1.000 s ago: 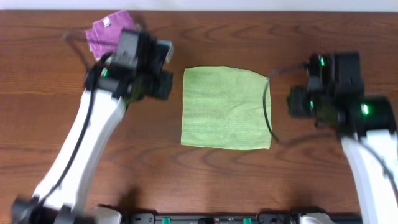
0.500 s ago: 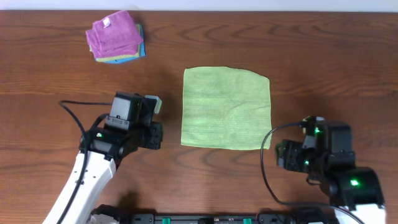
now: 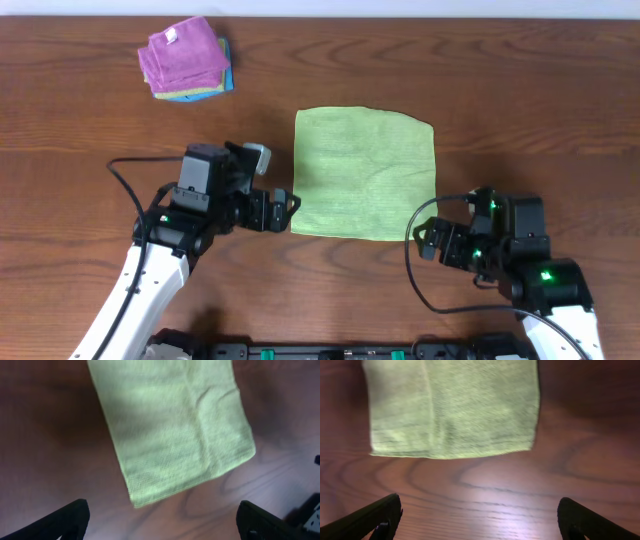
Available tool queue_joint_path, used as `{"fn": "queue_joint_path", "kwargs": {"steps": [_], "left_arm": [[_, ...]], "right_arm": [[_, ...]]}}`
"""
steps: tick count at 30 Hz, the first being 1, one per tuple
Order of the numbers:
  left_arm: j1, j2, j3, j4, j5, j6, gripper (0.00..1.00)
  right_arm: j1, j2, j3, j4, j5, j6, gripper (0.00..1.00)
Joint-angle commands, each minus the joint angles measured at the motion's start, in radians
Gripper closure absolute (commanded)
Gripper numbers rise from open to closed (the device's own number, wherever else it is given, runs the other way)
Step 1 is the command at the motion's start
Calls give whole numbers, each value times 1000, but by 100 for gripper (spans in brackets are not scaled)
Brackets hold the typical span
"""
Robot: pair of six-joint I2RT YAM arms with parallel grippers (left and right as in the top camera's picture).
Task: Fold the cloth
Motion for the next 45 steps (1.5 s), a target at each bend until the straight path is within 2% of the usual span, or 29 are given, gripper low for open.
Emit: {"fn": "queue_joint_path", "kwargs": {"steps": [1, 5, 9, 14, 15, 22, 28, 33, 36, 41, 43, 45], "left_arm": [[0, 3, -1, 36, 25, -4, 0], [0, 4, -1, 18, 24, -115, 4], [0, 5, -1, -62, 24, -116, 2], [0, 6, -18, -147, -71, -112, 0], [0, 6, -34, -146, -73, -109, 5], [0, 6, -176, -19, 8, -141, 7], [0, 19, -211, 37, 18, -155, 8], [0, 87, -213, 143, 85, -170, 13], [0, 169, -213, 202, 108, -249, 3], [0, 241, -213, 229, 151, -275, 0], [0, 242, -213, 233, 151, -286, 14], [0, 242, -213, 232, 151, -301, 20]], "right_arm": [[-3, 0, -4, 19, -44, 16, 1], [-3, 0, -4, -7, -44, 56, 1], [-3, 0, -4, -55, -43, 48, 1], [-3, 0, -4, -108, 37, 10, 13], [-3, 0, -4, -120, 54, 10, 14], [-3, -1, -30, -119, 76, 11, 13], [-3, 0, -166, 49, 15, 54, 15], [-4, 0, -204, 106, 13, 56, 15], [-6, 3, -226, 149, 33, 56, 18], [-48, 39, -234, 190, 57, 55, 22], [-79, 60, -234, 211, 54, 37, 23], [-110, 89, -234, 225, 39, 13, 24]]}}
